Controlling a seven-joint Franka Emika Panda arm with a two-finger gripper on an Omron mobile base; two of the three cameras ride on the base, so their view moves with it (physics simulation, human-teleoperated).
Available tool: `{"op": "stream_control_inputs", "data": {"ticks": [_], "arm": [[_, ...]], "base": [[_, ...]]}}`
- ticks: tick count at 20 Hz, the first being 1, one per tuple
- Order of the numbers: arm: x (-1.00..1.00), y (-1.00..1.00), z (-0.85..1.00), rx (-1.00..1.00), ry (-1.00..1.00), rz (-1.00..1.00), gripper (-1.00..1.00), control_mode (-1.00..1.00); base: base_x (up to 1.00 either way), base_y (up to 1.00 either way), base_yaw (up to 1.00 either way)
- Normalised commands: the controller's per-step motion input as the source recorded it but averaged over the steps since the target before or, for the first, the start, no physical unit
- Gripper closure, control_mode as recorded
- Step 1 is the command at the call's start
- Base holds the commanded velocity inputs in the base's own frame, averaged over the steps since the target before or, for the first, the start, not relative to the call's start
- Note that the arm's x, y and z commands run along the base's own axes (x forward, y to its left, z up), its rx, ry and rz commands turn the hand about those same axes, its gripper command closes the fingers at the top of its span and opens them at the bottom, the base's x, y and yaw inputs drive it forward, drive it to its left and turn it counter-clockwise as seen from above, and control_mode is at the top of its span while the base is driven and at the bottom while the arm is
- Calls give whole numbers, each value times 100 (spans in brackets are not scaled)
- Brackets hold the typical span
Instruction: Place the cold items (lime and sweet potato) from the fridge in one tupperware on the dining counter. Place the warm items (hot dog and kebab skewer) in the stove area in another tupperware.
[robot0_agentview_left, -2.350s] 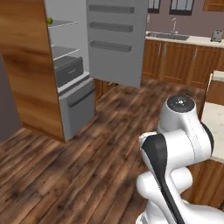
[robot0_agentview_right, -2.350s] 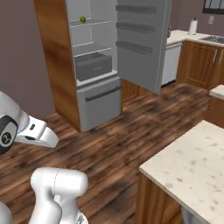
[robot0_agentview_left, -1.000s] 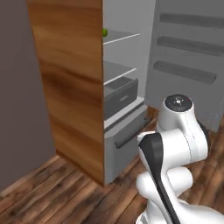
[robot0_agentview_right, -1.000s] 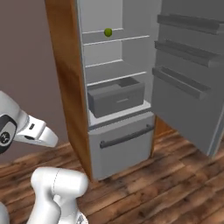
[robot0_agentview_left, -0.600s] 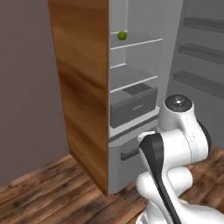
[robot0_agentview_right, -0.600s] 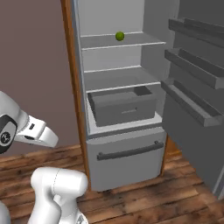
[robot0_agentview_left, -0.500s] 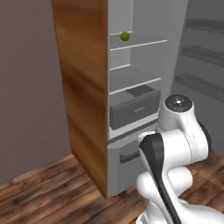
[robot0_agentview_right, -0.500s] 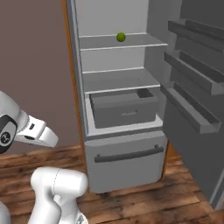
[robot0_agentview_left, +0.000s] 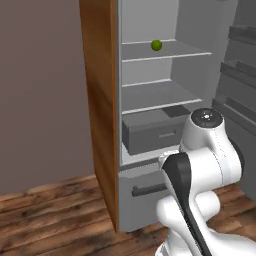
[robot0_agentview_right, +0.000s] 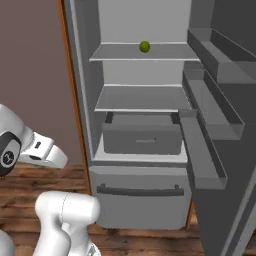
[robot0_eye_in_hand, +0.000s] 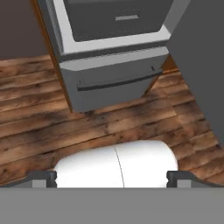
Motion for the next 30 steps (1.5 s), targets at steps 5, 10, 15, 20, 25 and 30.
{"op": "stream_control_inputs", "data": {"ticks": [5,10,15,20,25,30], "arm": [[0,0,0,0,0,0,-100,100],[0,0,0,0,0,0,-100,100],[0,0,0,0,0,0,-100,100],[0,0,0,0,0,0,-100,100],[0,0,0,0,0,0,-100,100],[16,-5,5,2,-2,4,-100,-100]], "base": [[67,-37,23],[77,-29,3],[66,-35,0],[55,-45,0],[66,-35,4],[63,-21,11]]}}
